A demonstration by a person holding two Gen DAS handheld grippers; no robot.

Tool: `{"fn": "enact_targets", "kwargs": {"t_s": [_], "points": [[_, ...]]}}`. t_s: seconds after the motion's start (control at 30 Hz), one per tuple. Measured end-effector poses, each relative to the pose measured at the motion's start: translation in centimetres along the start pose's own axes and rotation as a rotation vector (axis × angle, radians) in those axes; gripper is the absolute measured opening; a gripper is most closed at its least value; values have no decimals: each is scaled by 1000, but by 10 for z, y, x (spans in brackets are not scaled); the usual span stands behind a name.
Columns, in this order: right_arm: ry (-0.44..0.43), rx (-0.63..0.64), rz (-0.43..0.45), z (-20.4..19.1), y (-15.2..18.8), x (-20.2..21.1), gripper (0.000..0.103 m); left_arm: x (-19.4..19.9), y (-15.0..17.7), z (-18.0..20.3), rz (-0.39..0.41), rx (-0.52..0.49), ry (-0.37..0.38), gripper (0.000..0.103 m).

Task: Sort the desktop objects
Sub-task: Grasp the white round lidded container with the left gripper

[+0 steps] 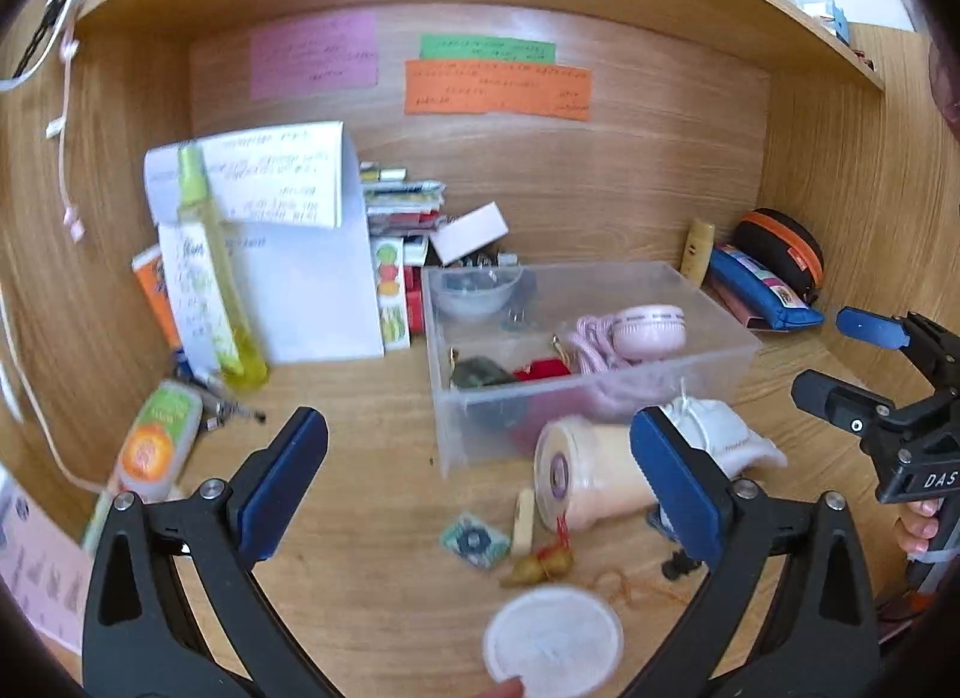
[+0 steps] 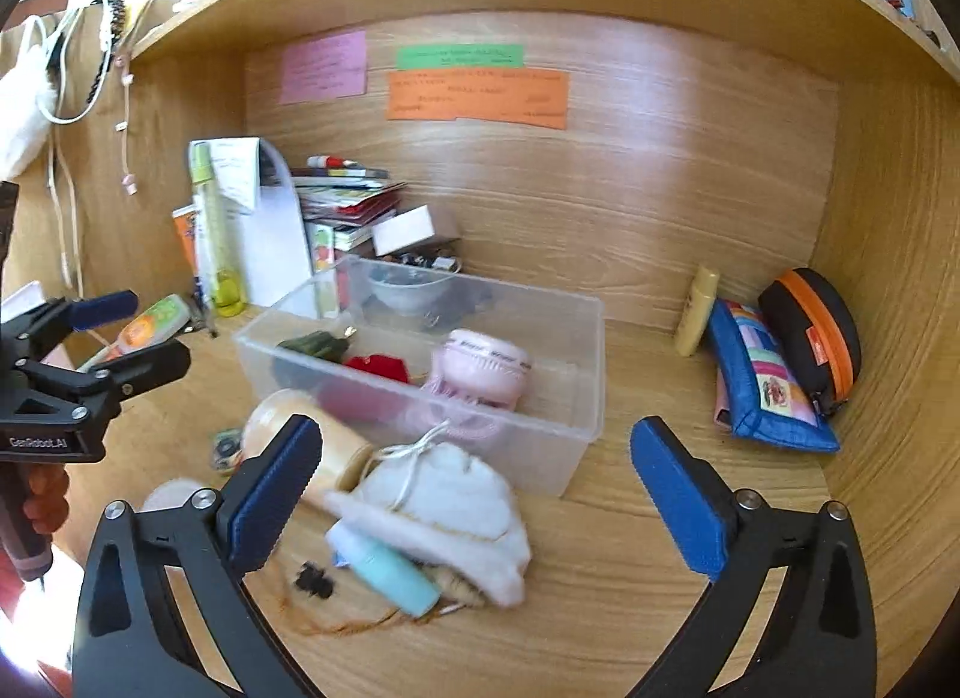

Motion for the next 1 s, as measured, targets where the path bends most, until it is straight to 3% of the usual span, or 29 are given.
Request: {"fn": "enact_targets", "kwargs": {"t_s": [0.3,0.47,0.57,0.8,0.9,1.0], "points": [[-31,-17,-81,-13,29,2,103,18,38,5,-41,11,2,102],[-22,-56,-151,-13,50,-6,103,13,61,6,-113,29,51,102],[-60,-39,-185,-24,61,-10,101,7,72,7,-152,48,70,102],[-166,-11,-242,-53,73,-21,71,0,86,16,-187,50,91,101],[-211,-11,-274,-60,77,-28,60,-3,88,18,-201,43,96,87],[-239,-7,-298,-65,79,-34,54,-10,91,17,-227,58,107,84]]}}
Point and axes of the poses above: each gripper's, at about its wrist camera, not at the fingertips, and x roughly against the way its jaws point, z to its right, y to its underside, the point moved 3 cm from there along -x, roughly the way its jaws point, and after that the axes turned 8 degrees about y, right-handed, at the moved point
